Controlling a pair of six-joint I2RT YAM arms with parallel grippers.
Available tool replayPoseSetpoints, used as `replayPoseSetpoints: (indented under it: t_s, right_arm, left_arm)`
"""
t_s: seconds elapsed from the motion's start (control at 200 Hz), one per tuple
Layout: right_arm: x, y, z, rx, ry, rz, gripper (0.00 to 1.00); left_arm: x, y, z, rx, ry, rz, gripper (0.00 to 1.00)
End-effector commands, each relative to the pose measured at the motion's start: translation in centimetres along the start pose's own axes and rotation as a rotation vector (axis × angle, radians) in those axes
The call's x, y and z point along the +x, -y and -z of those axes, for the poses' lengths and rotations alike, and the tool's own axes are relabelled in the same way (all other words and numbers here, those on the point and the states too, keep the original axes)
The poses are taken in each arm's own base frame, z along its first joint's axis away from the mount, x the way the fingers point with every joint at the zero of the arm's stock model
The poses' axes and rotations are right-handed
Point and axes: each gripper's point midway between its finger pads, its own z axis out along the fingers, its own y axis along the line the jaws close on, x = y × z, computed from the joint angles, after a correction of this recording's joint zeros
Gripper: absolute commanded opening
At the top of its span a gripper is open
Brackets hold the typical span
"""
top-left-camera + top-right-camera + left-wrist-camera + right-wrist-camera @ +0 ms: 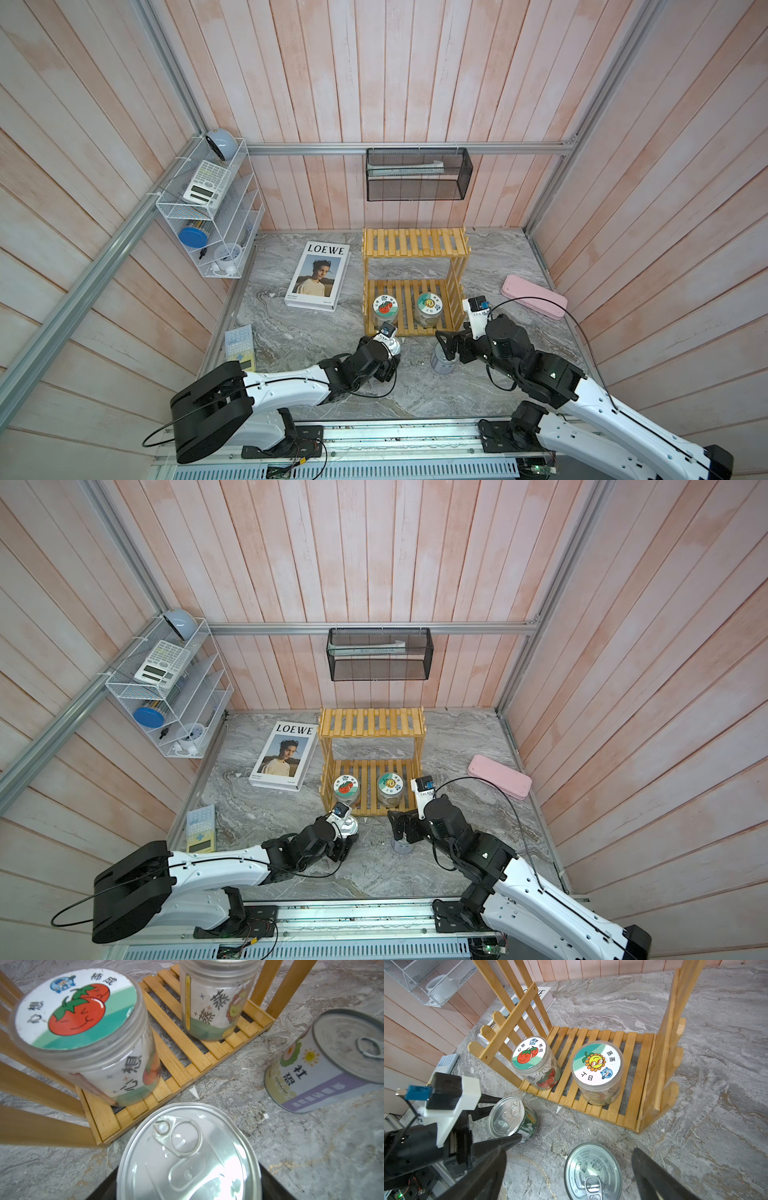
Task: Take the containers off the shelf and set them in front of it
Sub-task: Place the container at the center of the board.
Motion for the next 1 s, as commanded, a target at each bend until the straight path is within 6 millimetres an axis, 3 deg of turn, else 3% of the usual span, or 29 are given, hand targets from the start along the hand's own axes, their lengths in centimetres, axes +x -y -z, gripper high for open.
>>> replayPoseSetpoints:
  t_s: [0.0, 0.3, 0.995]
  right_arm:
    - [-1.2, -1.0, 0.3, -0.032, 0.023, 0.006, 0.98]
    - [-1.4, -1.6, -0.3, -0.043, 0.013, 0.018, 0.98]
    - [-2.6, -2.7, -3.8, 0.01, -0.083, 0.041, 0.98]
  left_arm:
    - [0.1, -0.2, -0.5, -0.023, 0.013, -0.029, 0.69]
    - [1.3, -0.3, -1.2, -0.032, -0.024, -0.039, 0.72]
    - [1.7, -0.7, -1.1, -0.053, -0.046, -0.029, 0.91]
